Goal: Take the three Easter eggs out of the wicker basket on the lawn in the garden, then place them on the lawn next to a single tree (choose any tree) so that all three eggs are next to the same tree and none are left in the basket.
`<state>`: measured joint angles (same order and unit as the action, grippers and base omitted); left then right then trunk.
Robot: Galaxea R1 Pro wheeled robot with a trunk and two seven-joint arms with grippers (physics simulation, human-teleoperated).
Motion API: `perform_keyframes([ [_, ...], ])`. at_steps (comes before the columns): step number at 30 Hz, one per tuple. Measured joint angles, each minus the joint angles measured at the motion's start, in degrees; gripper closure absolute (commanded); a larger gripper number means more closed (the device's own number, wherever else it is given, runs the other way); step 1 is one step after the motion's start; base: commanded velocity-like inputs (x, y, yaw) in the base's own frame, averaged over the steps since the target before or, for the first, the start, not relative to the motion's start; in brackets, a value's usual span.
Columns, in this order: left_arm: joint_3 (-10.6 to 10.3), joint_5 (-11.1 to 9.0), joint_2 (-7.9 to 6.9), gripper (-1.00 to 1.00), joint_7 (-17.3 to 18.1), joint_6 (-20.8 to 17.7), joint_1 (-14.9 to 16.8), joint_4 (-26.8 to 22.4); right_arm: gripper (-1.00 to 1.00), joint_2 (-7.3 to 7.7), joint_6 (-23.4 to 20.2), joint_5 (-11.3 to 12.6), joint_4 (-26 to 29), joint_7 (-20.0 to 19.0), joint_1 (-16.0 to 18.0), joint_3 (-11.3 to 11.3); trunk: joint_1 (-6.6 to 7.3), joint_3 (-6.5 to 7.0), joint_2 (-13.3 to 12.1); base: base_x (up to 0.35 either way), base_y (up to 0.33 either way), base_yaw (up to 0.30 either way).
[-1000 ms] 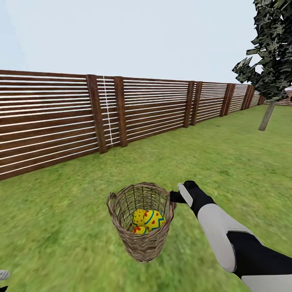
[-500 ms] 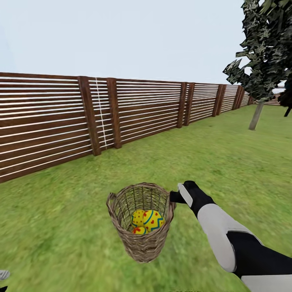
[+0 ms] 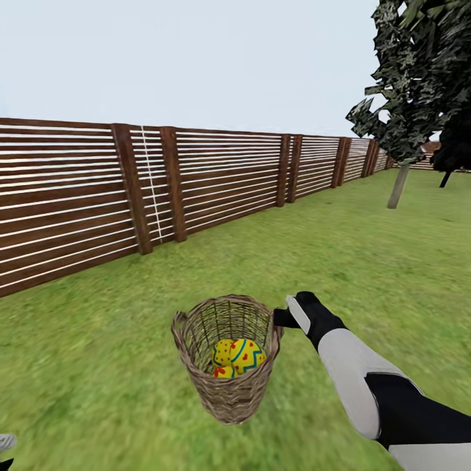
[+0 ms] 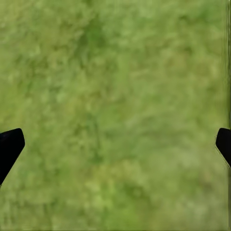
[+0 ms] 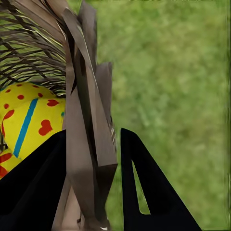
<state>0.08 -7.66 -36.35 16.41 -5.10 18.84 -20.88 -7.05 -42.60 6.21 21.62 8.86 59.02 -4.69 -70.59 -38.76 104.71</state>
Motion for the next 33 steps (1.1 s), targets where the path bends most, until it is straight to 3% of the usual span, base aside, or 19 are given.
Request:
perform_keyframes([
  [33, -0.38, 0.09, 0.01, -1.00, 0.10, 0.00, -0.02, 0.08, 1.00, 0.08, 0.03, 0.25, 0.00, 0.04, 0.00, -0.16, 0.01, 1.92, 0.00, 0.044, 0.006, -0.242],
])
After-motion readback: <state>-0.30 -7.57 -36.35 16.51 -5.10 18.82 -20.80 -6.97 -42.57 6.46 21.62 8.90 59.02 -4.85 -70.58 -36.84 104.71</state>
